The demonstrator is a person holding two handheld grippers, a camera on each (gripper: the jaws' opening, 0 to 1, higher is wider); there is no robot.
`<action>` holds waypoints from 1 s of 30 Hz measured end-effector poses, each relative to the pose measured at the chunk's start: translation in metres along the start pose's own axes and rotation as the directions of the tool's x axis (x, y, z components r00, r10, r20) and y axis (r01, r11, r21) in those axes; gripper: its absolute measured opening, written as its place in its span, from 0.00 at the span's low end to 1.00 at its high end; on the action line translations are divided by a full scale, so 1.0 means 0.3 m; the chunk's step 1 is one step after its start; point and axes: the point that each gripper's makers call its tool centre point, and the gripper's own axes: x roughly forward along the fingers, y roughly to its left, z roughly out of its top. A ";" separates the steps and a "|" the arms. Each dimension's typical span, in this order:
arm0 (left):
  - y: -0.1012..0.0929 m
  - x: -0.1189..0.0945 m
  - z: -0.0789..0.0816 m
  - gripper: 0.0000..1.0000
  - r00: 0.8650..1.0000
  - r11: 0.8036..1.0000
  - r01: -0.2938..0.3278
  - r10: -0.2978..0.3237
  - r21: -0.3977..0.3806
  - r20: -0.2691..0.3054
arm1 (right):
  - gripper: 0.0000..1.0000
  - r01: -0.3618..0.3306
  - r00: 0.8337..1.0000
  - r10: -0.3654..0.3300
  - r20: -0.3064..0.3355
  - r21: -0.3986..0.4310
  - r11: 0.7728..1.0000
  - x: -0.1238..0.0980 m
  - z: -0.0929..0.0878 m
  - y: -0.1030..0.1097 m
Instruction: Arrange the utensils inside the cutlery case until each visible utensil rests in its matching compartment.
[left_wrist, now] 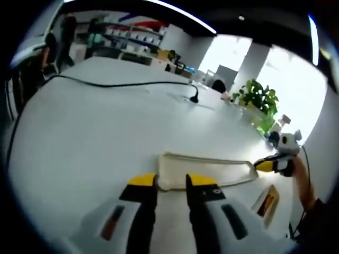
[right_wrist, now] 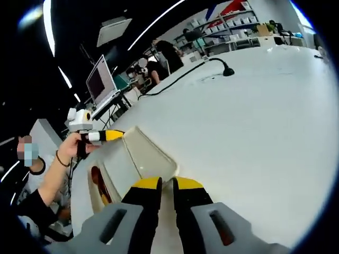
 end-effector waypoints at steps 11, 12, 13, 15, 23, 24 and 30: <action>0.053 0.011 0.027 0.11 0.999 0.994 -0.005 0.010 -0.109 0.053 | 0.05 -0.142 0.984 0.108 0.140 0.255 0.957 -0.005 0.091 0.021; 0.049 0.011 0.024 0.11 0.998 0.994 -0.008 0.014 -0.107 0.056 | 0.05 -0.154 0.982 0.117 0.147 0.279 0.948 -0.005 0.093 0.022; 0.049 0.011 0.024 0.11 0.998 0.995 -0.013 0.019 -0.103 0.058 | 0.05 -0.168 0.981 0.128 0.149 0.299 0.939 -0.004 0.092 0.025; 0.055 0.011 0.027 0.11 0.998 0.995 -0.025 0.031 -0.092 0.061 | 0.05 -0.187 0.978 0.140 0.157 0.340 0.922 0.000 0.097 0.023; 0.075 0.004 0.026 0.08 0.995 0.991 -0.046 0.057 -0.123 0.083 | 0.08 -0.202 0.971 0.131 0.200 0.395 0.896 0.032 0.152 -0.004; 0.076 0.002 0.025 0.07 0.994 0.991 -0.047 0.058 -0.124 0.088 | 0.09 -0.210 0.970 0.139 0.199 0.400 0.892 0.035 0.152 0.000; 0.099 0.002 0.039 0.07 0.993 0.990 -0.041 0.056 -0.137 0.105 | 0.09 -0.292 0.949 0.194 0.247 0.468 0.834 0.042 0.181 0.001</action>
